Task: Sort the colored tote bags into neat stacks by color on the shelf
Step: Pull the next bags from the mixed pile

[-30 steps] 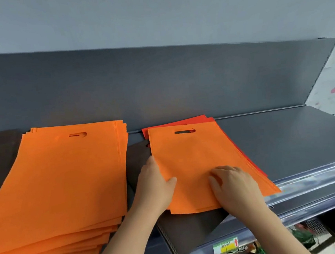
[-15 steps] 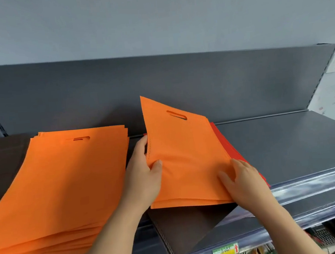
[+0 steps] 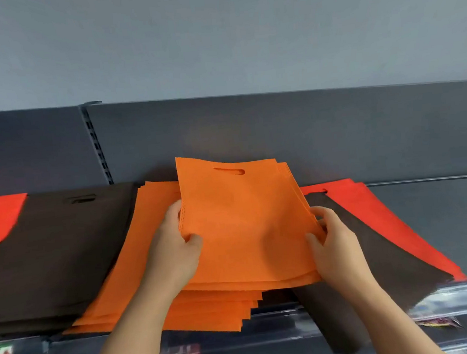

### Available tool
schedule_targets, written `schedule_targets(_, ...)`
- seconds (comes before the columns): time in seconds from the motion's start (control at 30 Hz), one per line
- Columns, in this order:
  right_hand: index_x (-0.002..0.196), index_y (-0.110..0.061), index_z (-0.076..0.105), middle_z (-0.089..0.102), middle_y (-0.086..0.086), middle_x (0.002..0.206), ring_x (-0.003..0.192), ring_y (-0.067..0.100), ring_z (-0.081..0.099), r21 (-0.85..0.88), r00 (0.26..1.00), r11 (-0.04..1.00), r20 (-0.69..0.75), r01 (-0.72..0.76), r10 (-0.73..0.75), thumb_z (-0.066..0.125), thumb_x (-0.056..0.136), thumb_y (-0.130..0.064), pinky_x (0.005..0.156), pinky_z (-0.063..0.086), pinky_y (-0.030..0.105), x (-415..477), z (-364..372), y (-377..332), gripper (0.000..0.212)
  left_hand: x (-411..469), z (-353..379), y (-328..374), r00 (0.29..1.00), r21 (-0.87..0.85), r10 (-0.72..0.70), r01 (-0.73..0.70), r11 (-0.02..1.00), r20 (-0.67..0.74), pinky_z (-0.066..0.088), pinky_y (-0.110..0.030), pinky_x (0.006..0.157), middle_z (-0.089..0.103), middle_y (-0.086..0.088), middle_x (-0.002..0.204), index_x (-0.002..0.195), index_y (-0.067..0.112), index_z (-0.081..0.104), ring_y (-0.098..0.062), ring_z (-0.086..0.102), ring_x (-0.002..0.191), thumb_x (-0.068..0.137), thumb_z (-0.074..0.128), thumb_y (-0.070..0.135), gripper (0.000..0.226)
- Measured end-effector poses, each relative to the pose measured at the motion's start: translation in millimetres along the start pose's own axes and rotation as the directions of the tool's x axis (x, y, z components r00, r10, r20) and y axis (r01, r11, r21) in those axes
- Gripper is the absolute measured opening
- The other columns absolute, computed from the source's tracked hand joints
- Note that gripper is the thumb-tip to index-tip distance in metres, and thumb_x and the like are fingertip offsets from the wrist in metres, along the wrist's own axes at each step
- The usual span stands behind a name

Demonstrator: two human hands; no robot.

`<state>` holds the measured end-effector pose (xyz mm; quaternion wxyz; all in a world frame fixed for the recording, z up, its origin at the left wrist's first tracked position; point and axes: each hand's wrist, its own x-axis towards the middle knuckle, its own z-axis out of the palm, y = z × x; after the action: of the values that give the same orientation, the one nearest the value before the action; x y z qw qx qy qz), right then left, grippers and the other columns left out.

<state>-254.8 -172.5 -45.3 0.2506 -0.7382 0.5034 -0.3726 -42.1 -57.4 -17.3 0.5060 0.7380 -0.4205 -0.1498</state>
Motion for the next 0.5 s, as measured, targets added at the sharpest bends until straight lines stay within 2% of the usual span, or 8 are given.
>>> schedule_targets(0.17,0.13,-0.021,0.044,0.058,0.002,0.122,0.11,0.023,0.054,-0.056,0.997,0.998,0.081,0.015,-0.01,0.05,0.088,-0.007,0.088,0.046,0.038,-4.9,45.3,-28.5,0.044,15.9,-43.6,-34.6,0.996,0.191,-0.066,0.075,0.979,-0.057,0.05,-0.036,0.088,0.055,0.001,0.131,0.143,0.025,0.033,-0.018,0.057,0.11,0.09,0.054,0.01,0.059)
schedule_targets(0.33,0.135,-0.019,0.038,0.056,0.002,0.125,0.111,0.023,0.054,-0.162,0.987,0.987,0.163,0.02,0.006,0.051,0.09,-0.016,0.088,0.045,0.036,-14.7,78.7,-47.9,0.047,21.3,-68.1,-54.9,0.995,0.339,-0.055,0.081,0.937,-0.085,0.041,-0.027,0.085,0.057,-0.003,0.123,0.134,0.014,0.045,-0.022,0.055,0.108,0.092,0.051,0.003,0.044)
schedule_targets(0.43,0.132,-0.019,0.041,0.056,0.0,0.12,0.107,0.023,0.054,-0.264,0.982,0.963,0.191,0.044,0.008,0.05,0.091,-0.023,0.078,0.041,0.033,-21.2,88.1,-52.3,0.042,21.8,-76.2,-66.7,0.995,0.441,-0.067,0.092,0.893,-0.072,0.035,-0.025,0.08,0.054,-0.007,0.116,0.127,0.013,0.049,-0.022,0.052,0.1,0.092,0.05,0.003,0.037)
schedule_targets(0.5,0.126,-0.018,0.042,0.056,0.001,0.112,0.1,0.021,0.053,-0.33,0.981,0.942,0.193,0.061,0.004,0.05,0.09,-0.026,0.071,0.038,0.03,-24.9,90.0,-55.5,0.038,21.7,-79.1,-75.7,0.997,0.503,-0.061,0.076,0.861,-0.046,0.037,-0.027,0.078,0.054,-0.005,0.111,0.119,0.015,0.052,-0.018,0.046,0.093,0.091,0.05,0.004,0.03)
